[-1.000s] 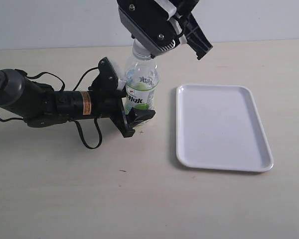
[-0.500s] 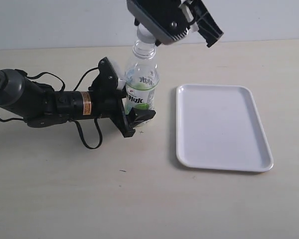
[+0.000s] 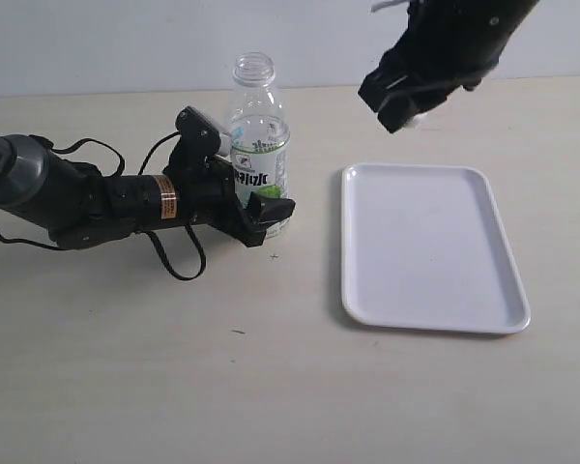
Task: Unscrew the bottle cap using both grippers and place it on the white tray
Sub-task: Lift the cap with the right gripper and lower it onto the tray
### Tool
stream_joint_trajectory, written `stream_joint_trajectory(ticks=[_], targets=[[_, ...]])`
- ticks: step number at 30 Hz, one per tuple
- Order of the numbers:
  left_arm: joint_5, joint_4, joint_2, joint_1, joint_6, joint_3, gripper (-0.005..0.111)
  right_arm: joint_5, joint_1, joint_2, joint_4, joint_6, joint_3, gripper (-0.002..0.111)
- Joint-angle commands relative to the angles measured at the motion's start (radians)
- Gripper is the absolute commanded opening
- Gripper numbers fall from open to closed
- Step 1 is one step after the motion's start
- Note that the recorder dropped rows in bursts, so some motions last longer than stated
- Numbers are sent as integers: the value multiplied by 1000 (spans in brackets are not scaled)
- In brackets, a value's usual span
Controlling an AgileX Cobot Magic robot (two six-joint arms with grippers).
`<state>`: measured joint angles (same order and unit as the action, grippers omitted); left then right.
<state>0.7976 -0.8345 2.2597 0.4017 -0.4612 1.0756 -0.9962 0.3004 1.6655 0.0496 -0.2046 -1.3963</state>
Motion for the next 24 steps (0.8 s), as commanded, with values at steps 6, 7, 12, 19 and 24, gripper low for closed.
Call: stream_joint_trajectory(ticks=[6, 7, 12, 19, 24], targets=[[-9, 53, -3, 4, -54, -3, 0, 228, -17, 101, 4, 205, 147, 0], [-9, 51, -3, 4, -54, -3, 0, 228, -17, 121, 0, 205, 153, 0], [-19, 49, -3, 4, -54, -3, 0, 239, -17, 221, 3, 205, 163, 0], [-19, 49, -3, 4, -54, -3, 0, 270, -17, 304, -34, 205, 163, 0], [-19, 53, -3, 4, -50, -3, 0, 292, -17, 337, -38, 218, 163, 7]])
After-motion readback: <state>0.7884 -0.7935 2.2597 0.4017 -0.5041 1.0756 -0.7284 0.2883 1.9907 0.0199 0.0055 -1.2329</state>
